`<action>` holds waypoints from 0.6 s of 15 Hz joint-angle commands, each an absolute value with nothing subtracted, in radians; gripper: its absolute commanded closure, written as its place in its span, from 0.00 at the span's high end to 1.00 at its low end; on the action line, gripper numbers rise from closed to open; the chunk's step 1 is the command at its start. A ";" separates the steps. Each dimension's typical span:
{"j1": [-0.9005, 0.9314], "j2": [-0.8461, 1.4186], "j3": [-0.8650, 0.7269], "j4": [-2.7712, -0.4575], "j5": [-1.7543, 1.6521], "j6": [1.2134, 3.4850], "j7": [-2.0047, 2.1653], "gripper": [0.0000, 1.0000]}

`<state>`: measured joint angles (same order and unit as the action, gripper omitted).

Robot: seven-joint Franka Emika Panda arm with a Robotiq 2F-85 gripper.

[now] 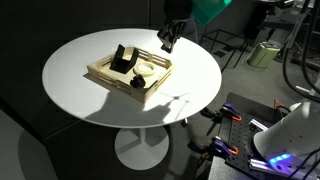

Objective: Lay the white masking tape down in the box.

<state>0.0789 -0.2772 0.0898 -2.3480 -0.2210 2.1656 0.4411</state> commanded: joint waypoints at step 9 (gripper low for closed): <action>0.053 -0.438 0.054 -2.377 0.002 1.911 0.236 0.00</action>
<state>0.0687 -0.4045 0.0626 -2.3625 -0.0396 1.9332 0.2692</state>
